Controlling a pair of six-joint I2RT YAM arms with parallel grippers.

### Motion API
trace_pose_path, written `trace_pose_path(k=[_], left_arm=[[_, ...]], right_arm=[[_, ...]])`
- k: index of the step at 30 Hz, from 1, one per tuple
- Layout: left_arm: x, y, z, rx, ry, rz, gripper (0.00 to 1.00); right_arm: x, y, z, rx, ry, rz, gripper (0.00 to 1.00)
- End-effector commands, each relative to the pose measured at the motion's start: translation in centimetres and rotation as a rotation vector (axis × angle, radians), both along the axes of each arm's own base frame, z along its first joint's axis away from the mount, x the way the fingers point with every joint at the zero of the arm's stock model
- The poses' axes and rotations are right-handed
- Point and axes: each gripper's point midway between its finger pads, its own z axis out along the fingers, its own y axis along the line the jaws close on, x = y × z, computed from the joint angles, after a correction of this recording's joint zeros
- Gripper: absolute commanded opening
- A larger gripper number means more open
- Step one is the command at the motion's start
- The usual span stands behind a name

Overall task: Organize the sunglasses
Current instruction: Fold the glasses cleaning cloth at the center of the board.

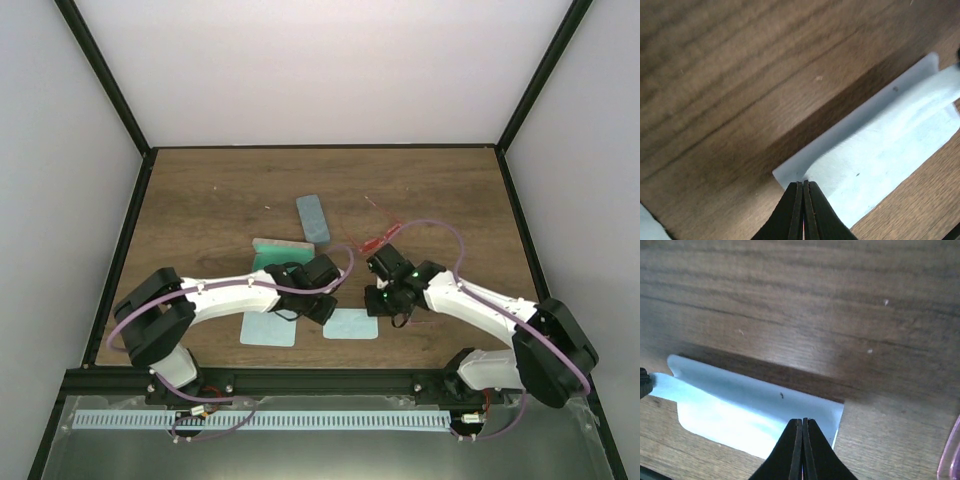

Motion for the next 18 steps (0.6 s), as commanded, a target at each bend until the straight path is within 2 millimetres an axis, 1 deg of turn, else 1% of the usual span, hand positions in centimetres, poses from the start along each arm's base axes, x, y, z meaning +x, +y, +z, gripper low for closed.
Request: trace_pose_path(k=[1, 7, 10, 14, 18], left_arm=[[1.5, -0.8, 1.6, 0.017, -0.063, -0.009, 0.04], [2.0, -1.2, 1.6, 0.034, -0.076, -0.017, 0.04], [2.0, -0.8, 1.6, 0.044, -0.079, -0.012, 0.04], [2.2, -0.5, 2.1, 0.041, -0.093, -0.003, 0.04], [2.7, -0.3, 2.5, 0.044, -0.111, 0.014, 0.04]], right_arm=[[1.9, 0.7, 1.6, -0.024, -0.055, -0.002, 0.01], [3.0, 1.0, 2.1, -0.048, -0.076, 0.004, 0.01], [3.5, 0.9, 2.7, -0.06, -0.098, -0.006, 0.01], [4.1, 1.0, 3.9, -0.049, -0.135, -0.014, 0.01], [4.3, 1.2, 4.0, -0.05, -0.133, -0.013, 0.01]])
